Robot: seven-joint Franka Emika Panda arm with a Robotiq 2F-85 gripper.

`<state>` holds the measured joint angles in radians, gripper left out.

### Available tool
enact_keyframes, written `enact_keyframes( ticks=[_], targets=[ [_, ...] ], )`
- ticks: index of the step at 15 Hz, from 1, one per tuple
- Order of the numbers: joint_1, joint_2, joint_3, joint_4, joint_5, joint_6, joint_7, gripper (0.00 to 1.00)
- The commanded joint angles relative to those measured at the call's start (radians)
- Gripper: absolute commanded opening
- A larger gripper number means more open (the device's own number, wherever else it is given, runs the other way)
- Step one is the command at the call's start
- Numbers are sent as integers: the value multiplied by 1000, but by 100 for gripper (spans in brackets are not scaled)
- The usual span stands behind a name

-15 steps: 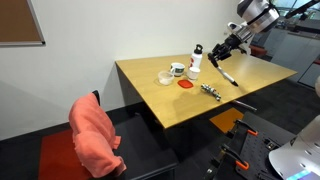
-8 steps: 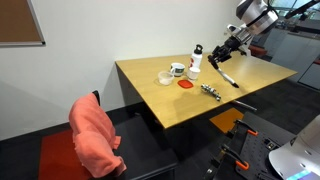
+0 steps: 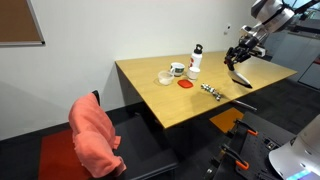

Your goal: Use the brush to sweep the candy to the left side of the table

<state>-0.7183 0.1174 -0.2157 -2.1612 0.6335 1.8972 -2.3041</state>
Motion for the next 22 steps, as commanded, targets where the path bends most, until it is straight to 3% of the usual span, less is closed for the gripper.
enact_keyframes(
  ticks=[1, 7, 8, 12, 13, 22],
  targets=[
    [25, 45, -74, 72, -15, -33, -92, 16],
    [15, 182, -87, 163, 22, -12, -151, 16],
    [20, 125, -91, 102, 4, -3, -132, 41],
    [12, 190, -82, 148, 10, -2, -131, 41],
    [11, 193, -82, 152, 10, -2, -131, 16],
    [3, 311, -47, 251, 96, 66, -220, 16]
  ],
)
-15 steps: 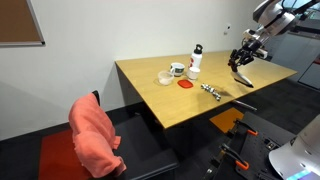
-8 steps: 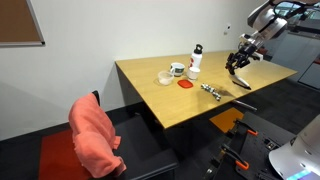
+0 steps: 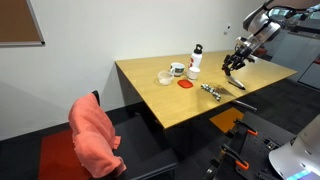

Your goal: Use the brush to sweep the candy to the left side of the table

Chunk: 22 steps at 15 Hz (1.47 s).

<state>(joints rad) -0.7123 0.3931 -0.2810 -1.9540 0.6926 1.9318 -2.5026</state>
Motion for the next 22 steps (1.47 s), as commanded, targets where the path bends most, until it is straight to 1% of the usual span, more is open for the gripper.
enact_keyframes(
  ticks=[1, 8, 12, 13, 14, 18, 19, 22],
  targets=[
    [-2, 46, 24, 52, 44, 38, -25, 16],
    [-6, 120, 72, 101, 90, 82, -82, 16],
    [-5, 146, 95, 89, 161, 99, -125, 16],
    [-14, 131, 110, 73, 160, 100, -98, 16],
    [3, 150, 82, 88, 138, 69, -97, 41],
    [3, 155, 87, 88, 146, 68, -97, 41],
    [2, 155, 87, 88, 146, 69, -97, 16],
    [11, 190, 107, 99, 167, 73, -97, 16]
  ],
)
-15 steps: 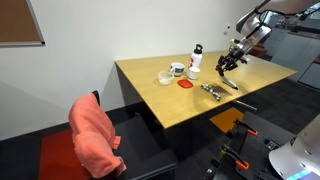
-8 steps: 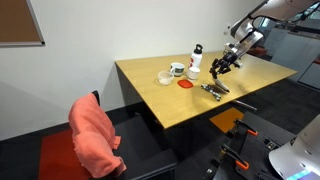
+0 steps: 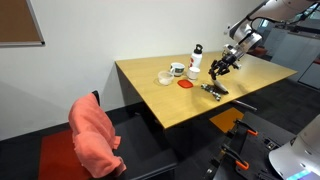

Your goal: Use the brush to sweep the candy to the left side of the table

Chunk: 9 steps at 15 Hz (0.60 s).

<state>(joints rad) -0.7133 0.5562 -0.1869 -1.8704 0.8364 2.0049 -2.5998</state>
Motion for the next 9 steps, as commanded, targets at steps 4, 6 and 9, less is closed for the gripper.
enact_keyframes(
  ticks=[4, 6, 9],
  targets=[
    [-39, 58, 136, 25, 27, 50, 0, 16],
    [-50, 72, 181, 31, 41, 66, 0, 16],
    [-58, 84, 233, 36, 59, 60, 0, 16]
  ],
)
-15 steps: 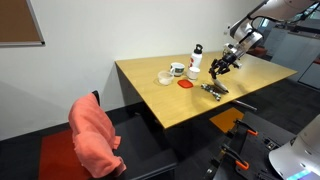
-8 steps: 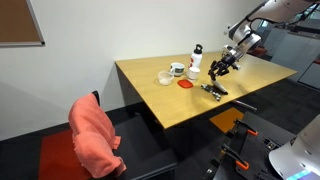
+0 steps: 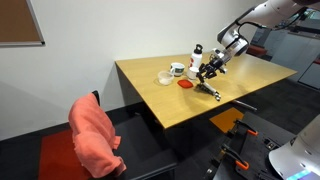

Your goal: Use the brush to sweep the candy to the left side of the table

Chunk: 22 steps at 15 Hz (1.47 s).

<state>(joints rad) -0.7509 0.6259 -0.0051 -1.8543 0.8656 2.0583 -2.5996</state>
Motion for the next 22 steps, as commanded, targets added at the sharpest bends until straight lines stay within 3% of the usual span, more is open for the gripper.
enact_keyframes(
  ticks=[1, 8, 13, 14, 22],
  targets=[
    [-22, 17, 68, 20, 32, 4, 0, 16],
    [-42, 25, 188, 31, 46, -36, 0, 16],
    [-22, 18, 227, 23, 45, -51, 15, 16],
    [64, -4, 136, 18, 68, -80, 21, 16],
    [248, -193, -103, -133, -43, -46, 121, 16]
  ],
)
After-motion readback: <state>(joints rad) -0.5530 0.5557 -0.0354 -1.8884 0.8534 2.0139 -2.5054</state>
